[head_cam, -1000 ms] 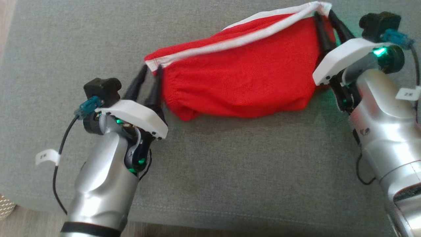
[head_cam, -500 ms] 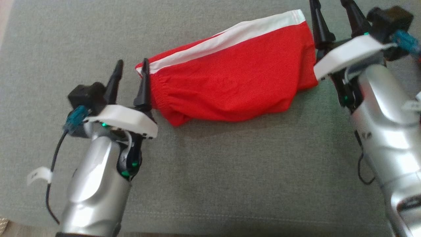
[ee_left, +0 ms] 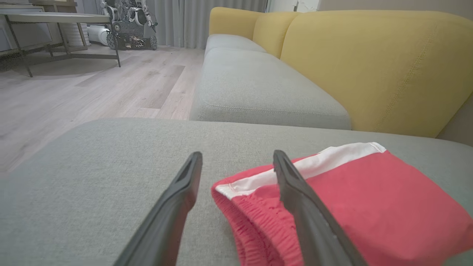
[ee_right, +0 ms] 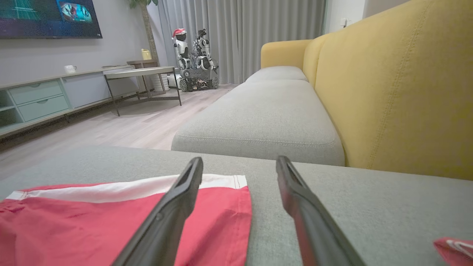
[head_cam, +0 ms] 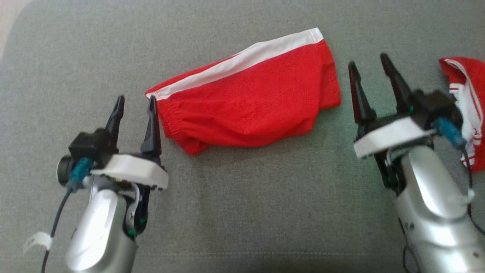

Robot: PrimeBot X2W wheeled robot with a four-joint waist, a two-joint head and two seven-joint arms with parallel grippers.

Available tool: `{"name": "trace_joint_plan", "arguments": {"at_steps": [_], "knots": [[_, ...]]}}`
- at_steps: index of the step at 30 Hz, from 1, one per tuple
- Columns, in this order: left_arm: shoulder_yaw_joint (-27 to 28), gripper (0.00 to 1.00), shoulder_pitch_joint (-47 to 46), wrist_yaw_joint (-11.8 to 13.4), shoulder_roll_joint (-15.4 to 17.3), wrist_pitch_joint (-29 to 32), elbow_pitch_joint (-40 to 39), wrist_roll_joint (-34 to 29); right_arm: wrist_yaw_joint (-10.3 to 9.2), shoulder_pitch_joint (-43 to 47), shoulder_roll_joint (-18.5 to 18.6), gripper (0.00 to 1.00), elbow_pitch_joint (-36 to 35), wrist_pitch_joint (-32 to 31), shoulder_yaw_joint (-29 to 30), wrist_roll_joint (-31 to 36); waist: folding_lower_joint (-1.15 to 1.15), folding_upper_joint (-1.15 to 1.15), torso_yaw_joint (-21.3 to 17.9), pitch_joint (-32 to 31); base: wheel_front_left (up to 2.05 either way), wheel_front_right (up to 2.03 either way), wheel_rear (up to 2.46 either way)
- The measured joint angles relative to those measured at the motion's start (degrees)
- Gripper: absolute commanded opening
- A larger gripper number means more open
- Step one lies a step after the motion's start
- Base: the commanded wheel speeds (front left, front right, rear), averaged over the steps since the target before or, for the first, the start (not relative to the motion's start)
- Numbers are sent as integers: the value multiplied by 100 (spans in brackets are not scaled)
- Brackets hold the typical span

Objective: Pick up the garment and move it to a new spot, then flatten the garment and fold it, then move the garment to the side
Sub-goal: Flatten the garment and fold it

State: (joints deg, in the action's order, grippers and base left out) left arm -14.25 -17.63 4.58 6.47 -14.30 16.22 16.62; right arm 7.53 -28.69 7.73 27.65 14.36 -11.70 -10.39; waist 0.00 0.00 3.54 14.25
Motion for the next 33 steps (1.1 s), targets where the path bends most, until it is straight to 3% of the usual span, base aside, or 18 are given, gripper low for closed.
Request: {"name": "trace_joint_plan", "arguments": {"at_steps": [10,33], "knots": [[-18,100,500,98,102,1,-30,-44,0,984,-185,100,-573,-283,286,162,0,0,-47,-297,0,0,0],[-177,100,560,149,178,19,-138,-40,0,1069,-232,100,-881,-700,367,190,0,0,-1,-293,0,0,0]]}}
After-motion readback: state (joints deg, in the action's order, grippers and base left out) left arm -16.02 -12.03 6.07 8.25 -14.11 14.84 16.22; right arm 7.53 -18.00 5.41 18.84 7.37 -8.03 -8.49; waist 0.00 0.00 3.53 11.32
